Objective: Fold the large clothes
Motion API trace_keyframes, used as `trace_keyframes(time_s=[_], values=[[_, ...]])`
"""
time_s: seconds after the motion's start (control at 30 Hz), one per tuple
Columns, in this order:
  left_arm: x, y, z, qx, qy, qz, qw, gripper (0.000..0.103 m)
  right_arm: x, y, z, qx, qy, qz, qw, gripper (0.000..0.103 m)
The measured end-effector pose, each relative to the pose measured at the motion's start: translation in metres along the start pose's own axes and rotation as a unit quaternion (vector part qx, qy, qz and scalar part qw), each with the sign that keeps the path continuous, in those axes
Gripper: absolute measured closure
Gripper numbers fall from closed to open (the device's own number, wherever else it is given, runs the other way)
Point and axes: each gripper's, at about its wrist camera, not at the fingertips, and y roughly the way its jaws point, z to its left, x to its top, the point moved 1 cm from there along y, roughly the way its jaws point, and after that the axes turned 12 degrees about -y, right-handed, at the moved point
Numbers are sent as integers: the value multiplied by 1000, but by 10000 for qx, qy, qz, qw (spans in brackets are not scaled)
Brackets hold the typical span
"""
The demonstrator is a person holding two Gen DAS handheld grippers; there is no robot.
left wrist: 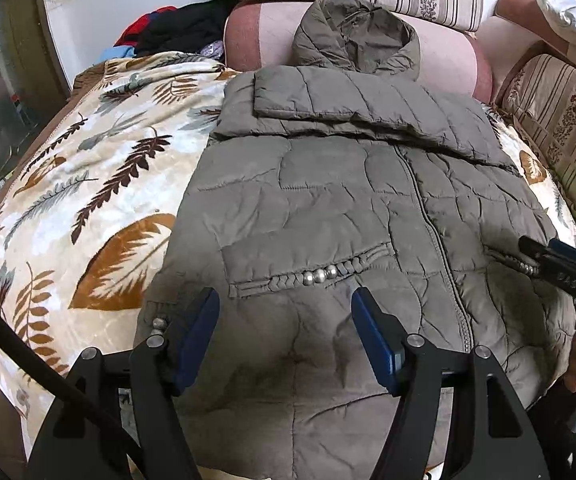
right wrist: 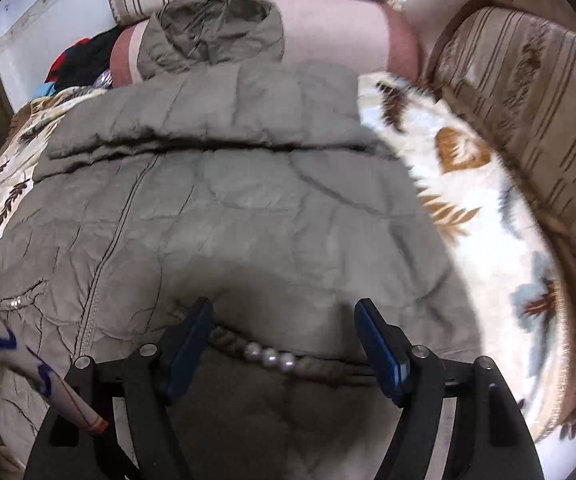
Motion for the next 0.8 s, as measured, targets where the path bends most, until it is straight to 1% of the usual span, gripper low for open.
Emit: trace_keyframes(time_s=[0.17, 0.3, 0.43, 0.67, 0.8], values=[[1, 4, 4, 24, -33, 51, 10000, 35, 0, -13, 7, 151, 93, -67, 9998, 26], [2, 7, 9, 11, -104, 89, 9999, 35, 7, -20, 23, 288, -41, -109, 9995, 26], [2, 14, 16, -32, -188, 167, 9997, 35, 15, -25, 38, 310, -210, -152, 9992, 26], [6, 23, 33, -94, -376, 236, 9990, 35, 35, -28, 59, 344, -373, -105, 9987, 26], [13, 30, 44, -114, -488, 237, 9985, 35, 51, -26, 76, 342, -580, -54, 9977, 26]])
